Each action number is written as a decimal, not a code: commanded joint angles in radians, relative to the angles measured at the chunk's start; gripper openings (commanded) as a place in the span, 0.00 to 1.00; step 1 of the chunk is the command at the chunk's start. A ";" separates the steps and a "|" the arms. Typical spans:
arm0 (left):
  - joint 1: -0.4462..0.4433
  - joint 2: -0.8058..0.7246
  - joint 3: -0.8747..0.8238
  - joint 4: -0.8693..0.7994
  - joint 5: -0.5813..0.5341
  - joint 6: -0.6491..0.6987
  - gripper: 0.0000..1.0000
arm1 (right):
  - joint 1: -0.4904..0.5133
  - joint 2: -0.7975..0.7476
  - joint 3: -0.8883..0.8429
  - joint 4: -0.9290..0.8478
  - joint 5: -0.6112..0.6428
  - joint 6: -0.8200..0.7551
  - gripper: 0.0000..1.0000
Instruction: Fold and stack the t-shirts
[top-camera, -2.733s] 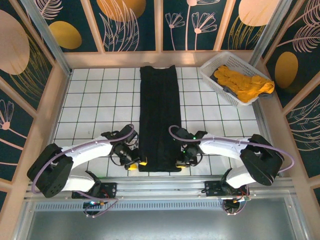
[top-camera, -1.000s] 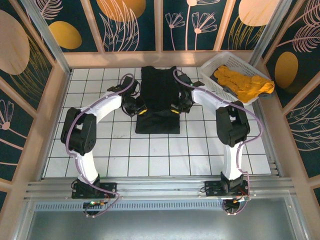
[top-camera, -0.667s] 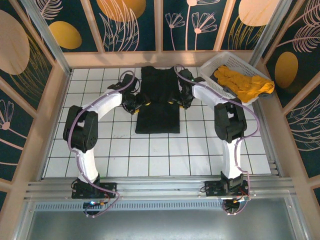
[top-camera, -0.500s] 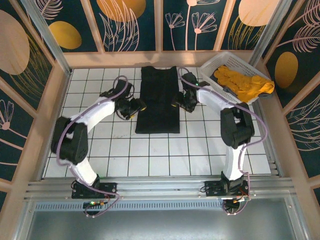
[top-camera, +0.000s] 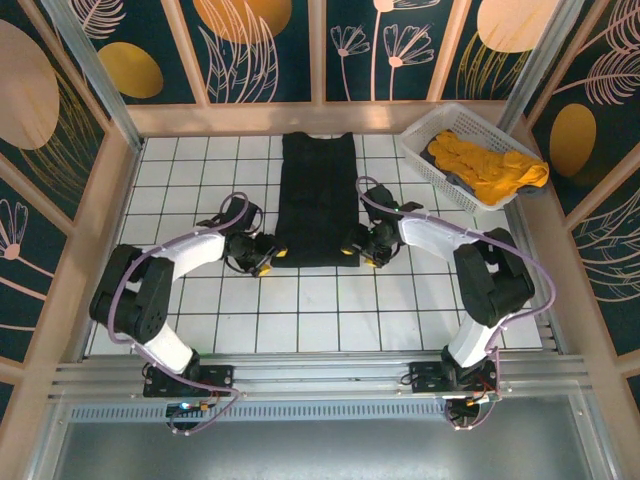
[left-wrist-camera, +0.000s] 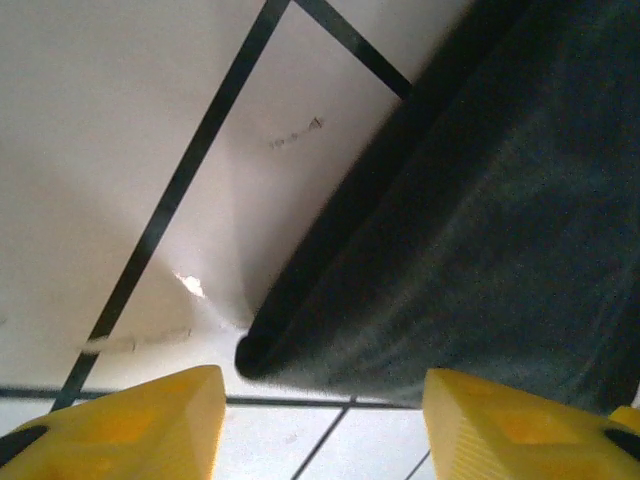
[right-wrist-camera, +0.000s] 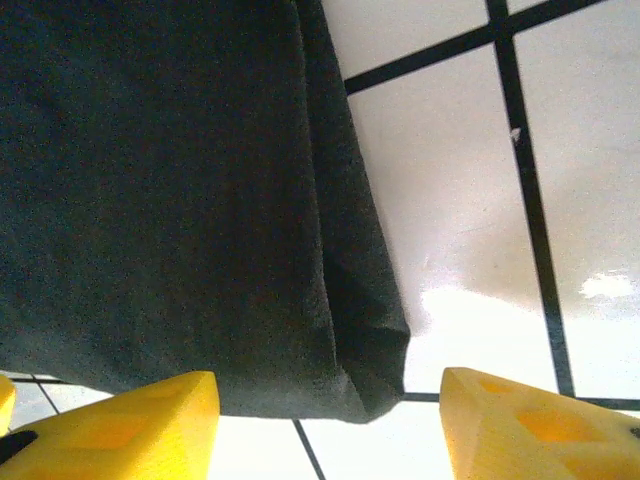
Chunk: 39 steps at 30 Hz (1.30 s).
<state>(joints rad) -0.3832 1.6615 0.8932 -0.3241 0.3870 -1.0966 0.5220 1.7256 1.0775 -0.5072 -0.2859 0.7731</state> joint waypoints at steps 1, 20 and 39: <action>0.005 0.046 0.030 0.032 0.021 0.003 0.50 | 0.009 0.037 -0.031 0.048 -0.021 0.034 0.59; 0.006 0.016 0.148 -0.024 -0.012 0.009 0.00 | -0.037 0.051 0.112 -0.023 0.019 0.053 0.00; -0.097 -0.326 -0.181 -0.187 0.153 0.109 0.00 | 0.104 -0.259 -0.253 -0.023 -0.239 -0.060 0.00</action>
<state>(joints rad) -0.4580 1.4166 0.7460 -0.4511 0.4950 -1.0016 0.5888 1.5631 0.8661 -0.5194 -0.4530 0.7128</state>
